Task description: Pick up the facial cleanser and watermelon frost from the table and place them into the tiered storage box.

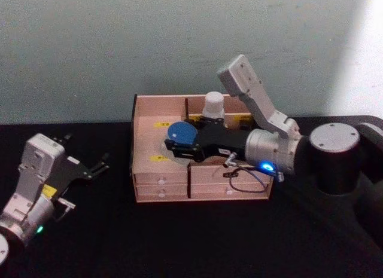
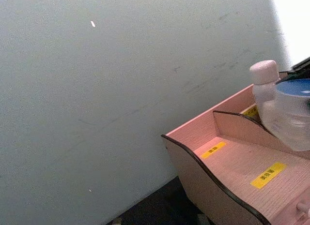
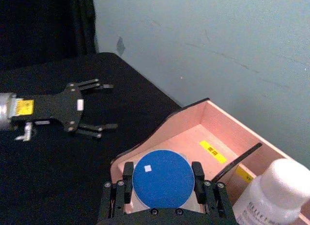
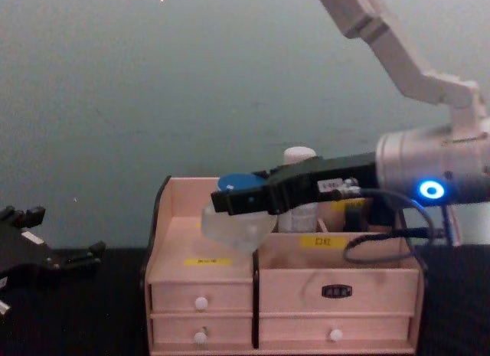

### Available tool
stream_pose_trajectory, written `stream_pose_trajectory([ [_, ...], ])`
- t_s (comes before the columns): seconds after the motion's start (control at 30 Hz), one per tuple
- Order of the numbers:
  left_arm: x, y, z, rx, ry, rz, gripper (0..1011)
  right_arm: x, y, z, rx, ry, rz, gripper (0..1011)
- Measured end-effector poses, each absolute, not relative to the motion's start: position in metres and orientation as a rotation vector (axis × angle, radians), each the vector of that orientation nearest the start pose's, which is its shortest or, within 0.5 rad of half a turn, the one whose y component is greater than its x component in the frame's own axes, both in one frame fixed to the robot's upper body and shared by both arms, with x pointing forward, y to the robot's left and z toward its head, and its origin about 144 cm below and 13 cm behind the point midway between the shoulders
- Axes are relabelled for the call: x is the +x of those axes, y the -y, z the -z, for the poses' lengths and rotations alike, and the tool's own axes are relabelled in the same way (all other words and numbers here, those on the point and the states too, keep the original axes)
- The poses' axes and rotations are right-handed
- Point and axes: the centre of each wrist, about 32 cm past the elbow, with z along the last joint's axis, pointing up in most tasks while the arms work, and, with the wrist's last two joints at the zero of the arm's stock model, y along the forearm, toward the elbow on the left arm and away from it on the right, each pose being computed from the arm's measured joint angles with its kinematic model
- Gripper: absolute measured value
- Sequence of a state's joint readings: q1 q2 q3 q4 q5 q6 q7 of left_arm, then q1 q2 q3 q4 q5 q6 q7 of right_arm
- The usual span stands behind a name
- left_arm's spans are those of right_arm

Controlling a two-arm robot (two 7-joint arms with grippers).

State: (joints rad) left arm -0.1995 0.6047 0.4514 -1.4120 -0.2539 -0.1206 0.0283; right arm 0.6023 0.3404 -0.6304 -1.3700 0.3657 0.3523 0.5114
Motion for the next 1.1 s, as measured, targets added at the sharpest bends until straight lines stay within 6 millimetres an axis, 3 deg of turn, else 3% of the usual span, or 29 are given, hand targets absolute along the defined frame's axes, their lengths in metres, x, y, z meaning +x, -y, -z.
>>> stream_pose_trajectory([
  [0.5,0.489,-0.31,-1.14,0.304,0.285,-1.248,1001,0.609,0.138,-1.245,-0.32,-0.027,0.645,722],
  [1.1,0.489,-0.31,-1.14,0.304,0.285,-1.248,1001,0.624,0.126,-1.233,-0.328,-0.058,0.67,722],
])
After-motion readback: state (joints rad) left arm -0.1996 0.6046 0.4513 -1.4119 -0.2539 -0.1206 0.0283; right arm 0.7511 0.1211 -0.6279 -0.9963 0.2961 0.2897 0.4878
